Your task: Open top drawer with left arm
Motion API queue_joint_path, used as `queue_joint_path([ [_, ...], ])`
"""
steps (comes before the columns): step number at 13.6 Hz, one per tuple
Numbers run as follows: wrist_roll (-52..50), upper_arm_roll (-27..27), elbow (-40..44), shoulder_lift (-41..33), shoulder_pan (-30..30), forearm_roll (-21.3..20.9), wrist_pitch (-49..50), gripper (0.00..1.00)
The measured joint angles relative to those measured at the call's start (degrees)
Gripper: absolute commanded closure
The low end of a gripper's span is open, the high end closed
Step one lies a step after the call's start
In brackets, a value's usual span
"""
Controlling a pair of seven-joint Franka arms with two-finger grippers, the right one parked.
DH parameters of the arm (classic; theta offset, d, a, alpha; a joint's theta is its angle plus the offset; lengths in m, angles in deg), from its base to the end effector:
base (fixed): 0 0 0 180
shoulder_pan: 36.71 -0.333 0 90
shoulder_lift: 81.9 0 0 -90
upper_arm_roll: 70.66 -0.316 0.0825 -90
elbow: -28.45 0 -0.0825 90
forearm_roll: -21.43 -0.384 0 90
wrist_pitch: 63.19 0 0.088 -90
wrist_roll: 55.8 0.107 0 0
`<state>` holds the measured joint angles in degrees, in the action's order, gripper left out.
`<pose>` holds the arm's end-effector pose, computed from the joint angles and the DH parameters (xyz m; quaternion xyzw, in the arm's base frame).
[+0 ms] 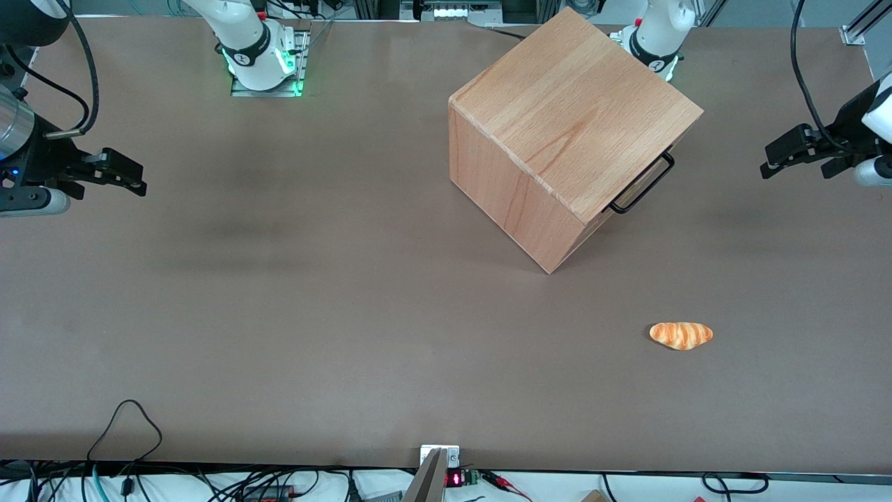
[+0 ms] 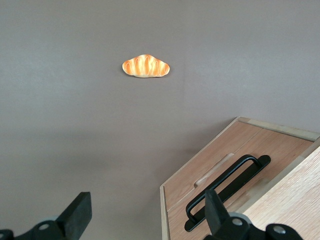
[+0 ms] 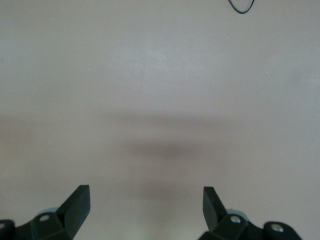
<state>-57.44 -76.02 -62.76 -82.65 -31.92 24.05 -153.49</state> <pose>0.5507 0.0010 0.6223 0.9995 0.0194 -0.0016 0.0235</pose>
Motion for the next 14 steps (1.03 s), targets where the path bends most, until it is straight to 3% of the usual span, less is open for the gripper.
queue_joint_path([
  [6, 0.0, 0.6, 0.0, 0.0, 0.1, -2.7, 0.2, 0.00],
  [14, 0.1, 1.1, -1.1, 2.7, 0.3, -2.5, -1.0, 0.00],
])
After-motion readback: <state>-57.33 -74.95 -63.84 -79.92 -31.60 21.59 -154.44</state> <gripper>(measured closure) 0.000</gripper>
